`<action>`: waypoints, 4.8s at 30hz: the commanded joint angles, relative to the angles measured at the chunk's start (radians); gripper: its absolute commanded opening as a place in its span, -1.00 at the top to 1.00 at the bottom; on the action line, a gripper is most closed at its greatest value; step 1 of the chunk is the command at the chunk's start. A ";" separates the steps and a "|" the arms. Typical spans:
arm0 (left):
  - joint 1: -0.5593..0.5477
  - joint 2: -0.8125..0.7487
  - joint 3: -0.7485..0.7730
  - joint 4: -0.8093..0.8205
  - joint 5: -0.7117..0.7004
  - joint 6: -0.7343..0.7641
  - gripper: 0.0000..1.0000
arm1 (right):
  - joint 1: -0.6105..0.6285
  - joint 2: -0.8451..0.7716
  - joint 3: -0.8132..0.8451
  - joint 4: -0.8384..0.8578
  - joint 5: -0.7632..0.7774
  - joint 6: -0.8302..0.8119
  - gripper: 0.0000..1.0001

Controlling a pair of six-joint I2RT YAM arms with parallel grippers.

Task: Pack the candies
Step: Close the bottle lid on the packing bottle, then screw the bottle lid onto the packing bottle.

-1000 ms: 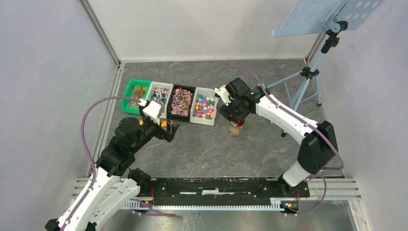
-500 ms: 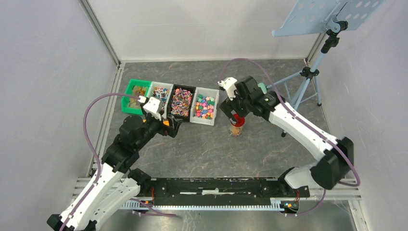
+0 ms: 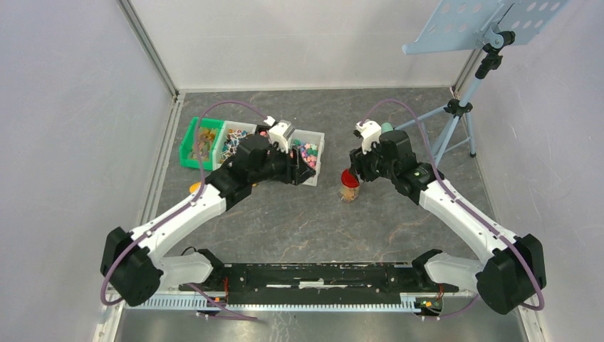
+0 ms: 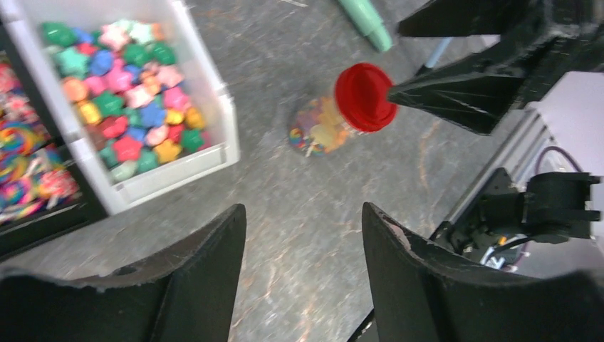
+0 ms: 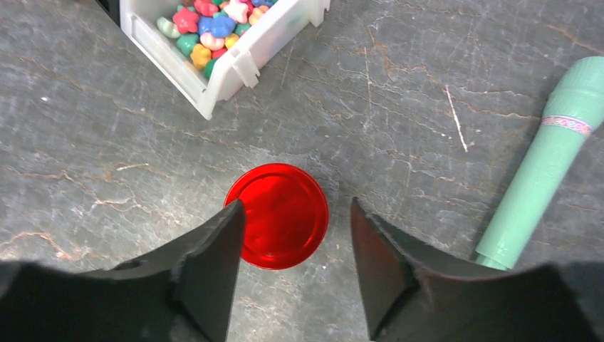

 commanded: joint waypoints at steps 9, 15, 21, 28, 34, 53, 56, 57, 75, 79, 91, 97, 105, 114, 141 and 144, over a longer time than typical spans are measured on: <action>-0.127 0.262 0.143 0.245 -0.012 -0.103 -0.05 | -0.134 -0.056 -0.139 0.158 -0.247 0.068 0.17; -0.158 0.390 0.186 0.283 0.000 -0.132 0.04 | -0.147 -0.058 -0.211 0.185 -0.282 0.065 0.34; -0.163 0.485 0.180 0.290 -0.022 -0.108 0.14 | -0.148 -0.067 -0.278 0.212 -0.286 0.100 0.39; -0.211 0.543 0.156 0.280 -0.022 0.008 0.31 | -0.149 -0.081 -0.285 0.215 -0.300 0.093 0.38; -0.218 0.493 0.136 0.224 -0.102 -0.006 0.26 | -0.150 -0.135 -0.320 0.330 -0.321 0.064 -0.22; -0.218 0.512 0.489 -0.054 -0.128 0.095 -0.56 | -0.158 -0.418 -0.613 0.687 -0.313 -0.185 -0.93; -0.224 0.545 0.549 -0.130 -0.138 0.116 -0.64 | -0.158 -0.423 -0.700 0.766 -0.334 -0.192 -0.93; -0.227 0.555 0.560 -0.146 -0.140 0.123 -0.66 | -0.158 -0.428 -0.724 0.796 -0.343 -0.191 -0.93; -0.298 0.670 0.632 -0.242 -0.213 0.188 -0.69 | -0.156 -0.207 -0.943 1.400 -0.348 -0.181 -0.80; -0.310 0.694 0.645 -0.253 -0.241 0.202 -0.71 | -0.156 -0.127 -0.974 1.541 -0.361 -0.172 -0.81; -0.342 0.745 0.692 -0.285 -0.311 0.250 -0.65 | -0.148 0.080 -1.000 1.800 -0.383 -0.173 -0.74; -0.343 0.735 0.696 -0.307 -0.297 0.255 -0.68 | -0.141 -0.026 -0.968 1.567 -0.389 -0.237 -0.96; -0.343 0.751 0.699 -0.349 -0.341 0.290 -0.50 | -0.118 -0.021 -0.915 1.346 -0.365 -0.228 -0.92; -0.343 0.724 0.666 -0.368 -0.371 0.290 -0.42 | -0.047 0.081 -0.925 1.617 -0.263 -0.186 -0.94; -0.341 0.689 0.702 -0.419 -0.336 0.181 -0.99 | -0.034 0.447 -0.849 2.099 -0.296 -0.116 -0.57; -0.341 0.685 0.716 -0.422 -0.339 0.187 -1.00 | -0.034 0.449 -0.840 2.088 -0.293 -0.111 -0.54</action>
